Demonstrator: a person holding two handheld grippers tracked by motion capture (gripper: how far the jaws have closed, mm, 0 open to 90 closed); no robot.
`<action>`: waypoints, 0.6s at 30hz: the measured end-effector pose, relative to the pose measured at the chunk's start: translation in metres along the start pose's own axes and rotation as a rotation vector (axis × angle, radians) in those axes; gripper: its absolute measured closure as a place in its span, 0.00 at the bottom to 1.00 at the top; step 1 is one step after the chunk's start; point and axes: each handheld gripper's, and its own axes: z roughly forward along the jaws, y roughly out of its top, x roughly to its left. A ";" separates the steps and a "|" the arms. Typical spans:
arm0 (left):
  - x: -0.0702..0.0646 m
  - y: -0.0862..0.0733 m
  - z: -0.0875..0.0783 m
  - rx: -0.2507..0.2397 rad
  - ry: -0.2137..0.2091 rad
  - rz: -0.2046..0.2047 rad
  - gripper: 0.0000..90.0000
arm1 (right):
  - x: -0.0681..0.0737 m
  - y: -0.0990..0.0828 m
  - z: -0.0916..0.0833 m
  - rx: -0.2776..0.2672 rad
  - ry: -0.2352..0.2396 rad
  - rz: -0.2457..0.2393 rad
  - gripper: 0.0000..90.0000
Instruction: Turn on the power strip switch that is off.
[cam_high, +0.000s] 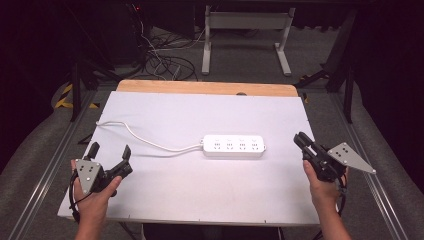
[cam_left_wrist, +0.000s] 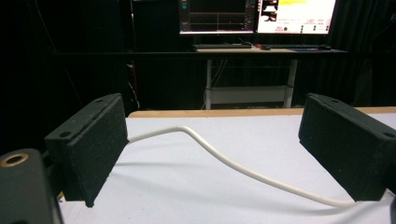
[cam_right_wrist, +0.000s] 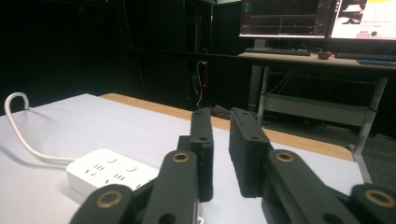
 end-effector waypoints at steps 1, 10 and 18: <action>0.000 0.000 0.000 0.001 0.000 -0.001 0.10 | 0.000 0.000 0.001 0.001 -0.006 -0.002 0.82; 0.000 0.000 0.000 0.003 -0.001 0.003 0.10 | -0.002 -0.003 0.006 0.017 -0.060 0.039 0.24; 0.000 0.000 0.000 0.003 0.000 0.001 0.10 | -0.003 -0.002 0.005 0.012 -0.067 0.034 0.18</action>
